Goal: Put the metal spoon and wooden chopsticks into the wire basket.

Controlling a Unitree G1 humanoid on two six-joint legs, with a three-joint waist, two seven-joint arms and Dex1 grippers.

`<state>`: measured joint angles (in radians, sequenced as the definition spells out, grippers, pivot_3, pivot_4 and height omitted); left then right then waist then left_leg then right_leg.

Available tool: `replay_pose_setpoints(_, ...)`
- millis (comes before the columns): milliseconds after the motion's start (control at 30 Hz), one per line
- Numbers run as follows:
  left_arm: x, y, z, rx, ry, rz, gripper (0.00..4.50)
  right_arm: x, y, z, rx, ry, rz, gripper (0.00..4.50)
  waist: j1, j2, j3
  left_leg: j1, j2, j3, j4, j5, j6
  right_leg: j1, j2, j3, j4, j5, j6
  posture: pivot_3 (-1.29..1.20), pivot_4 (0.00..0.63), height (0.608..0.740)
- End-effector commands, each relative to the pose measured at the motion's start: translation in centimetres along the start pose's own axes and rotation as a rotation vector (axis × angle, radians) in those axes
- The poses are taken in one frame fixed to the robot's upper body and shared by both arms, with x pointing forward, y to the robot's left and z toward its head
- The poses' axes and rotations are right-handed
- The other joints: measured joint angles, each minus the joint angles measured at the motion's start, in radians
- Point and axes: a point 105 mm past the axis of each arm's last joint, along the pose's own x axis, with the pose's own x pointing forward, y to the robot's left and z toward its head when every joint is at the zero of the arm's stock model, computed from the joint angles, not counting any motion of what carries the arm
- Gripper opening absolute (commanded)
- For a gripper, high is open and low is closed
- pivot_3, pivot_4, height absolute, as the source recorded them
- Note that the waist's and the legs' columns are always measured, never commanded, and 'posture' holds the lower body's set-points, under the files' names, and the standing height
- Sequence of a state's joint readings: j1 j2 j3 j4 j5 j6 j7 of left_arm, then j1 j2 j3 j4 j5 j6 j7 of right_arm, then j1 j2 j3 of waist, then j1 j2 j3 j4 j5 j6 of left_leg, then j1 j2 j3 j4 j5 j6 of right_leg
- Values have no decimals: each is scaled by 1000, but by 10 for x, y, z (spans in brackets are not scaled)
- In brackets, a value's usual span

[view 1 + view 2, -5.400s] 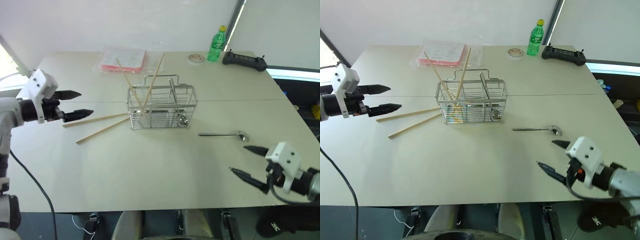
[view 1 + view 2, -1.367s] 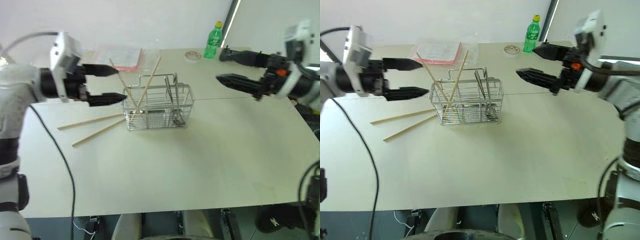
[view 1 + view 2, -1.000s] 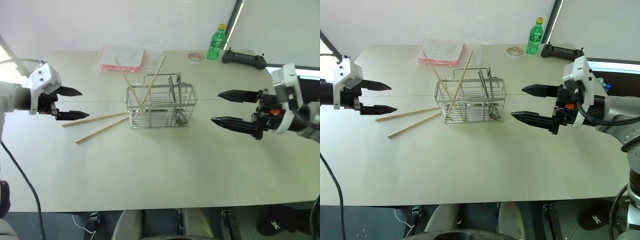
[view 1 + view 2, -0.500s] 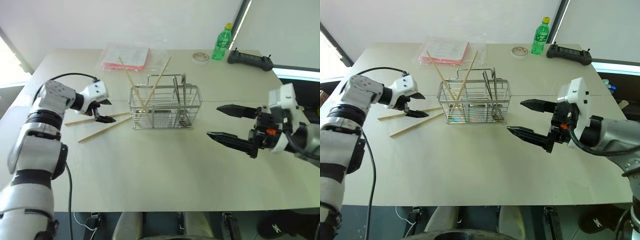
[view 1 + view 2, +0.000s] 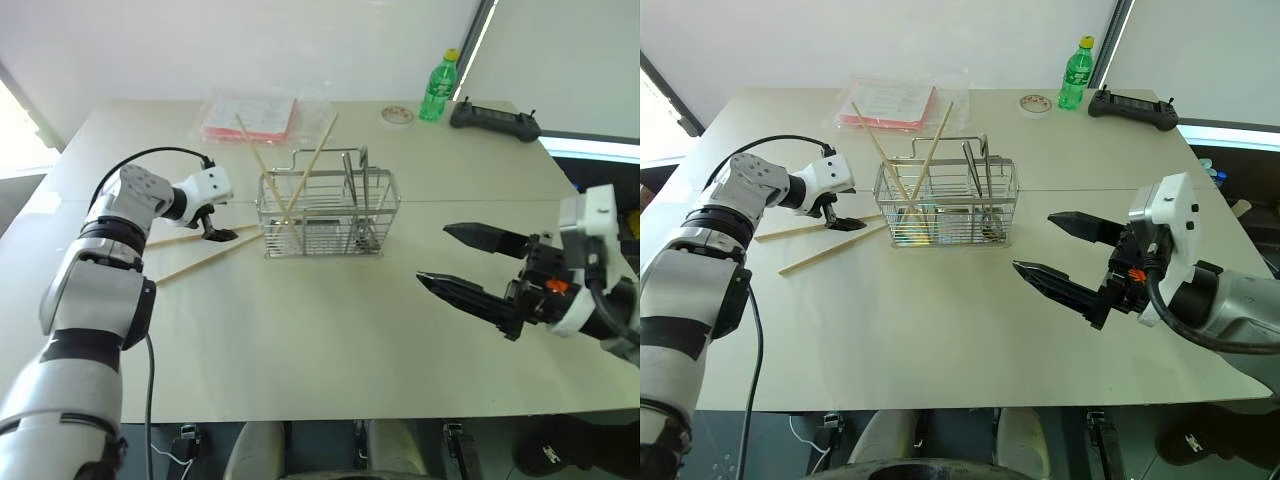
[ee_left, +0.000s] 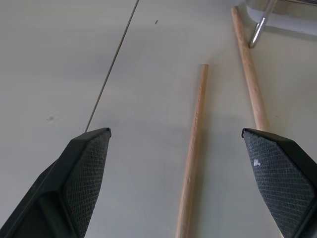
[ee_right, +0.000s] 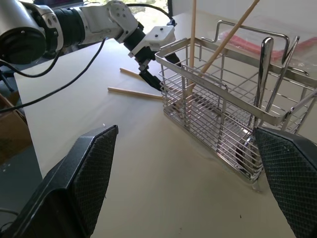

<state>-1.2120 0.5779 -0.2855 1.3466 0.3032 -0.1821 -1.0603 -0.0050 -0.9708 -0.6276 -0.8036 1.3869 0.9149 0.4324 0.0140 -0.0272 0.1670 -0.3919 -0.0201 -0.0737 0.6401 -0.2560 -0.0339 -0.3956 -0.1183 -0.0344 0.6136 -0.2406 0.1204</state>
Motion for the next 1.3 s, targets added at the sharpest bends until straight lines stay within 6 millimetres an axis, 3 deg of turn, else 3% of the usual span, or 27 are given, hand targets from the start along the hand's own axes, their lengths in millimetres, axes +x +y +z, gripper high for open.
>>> replay_pose_setpoints(33,4,1,-4,-4,22,32,4500,-4,4,14,-42,-39,-10,4462,0,0,0,0,0,0,0,0,0,0,0,0,0,0,0,0,150,690)
replay_pose_setpoints(433,8,-5,-24,-57,79,48,4500,-8,0,19,-41,-47,-49,4462,-1,0,-1,2,2,-1,4,0,0,4,0,-1,0,0,-1,0,150,690)
replay_pose_setpoints(533,7,-5,-26,-75,76,45,3657,-7,-1,20,-41,-48,-51,4500,-1,0,-1,2,2,-1,4,0,0,4,0,-1,0,0,-1,0,150,690)
replay_pose_setpoints(767,7,-8,-26,-99,65,21,141,-7,-3,22,-32,-62,-58,4500,-1,0,-1,1,2,-1,4,0,0,3,0,-1,0,0,-1,0,150,690)
replay_pose_setpoints(1100,5,-2,-20,-157,24,52,43,-4,-5,22,-30,-64,-55,4500,-1,0,-1,1,2,-1,4,0,0,3,0,-1,-1,0,-1,0,150,690)
replay_pose_setpoints(1233,-9,17,-5,-248,-92,138,43,-3,-5,14,-28,-36,-51,4500,-1,0,-1,0,2,-1,4,0,0,2,0,-1,-1,0,-1,0,150,690)
replay_pose_setpoints(1300,-27,38,9,-312,-206,236,43,-4,-2,7,-24,-10,-40,4500,0,0,-1,-1,2,-1,4,0,0,2,0,-2,-1,0,-1,0,150,690)
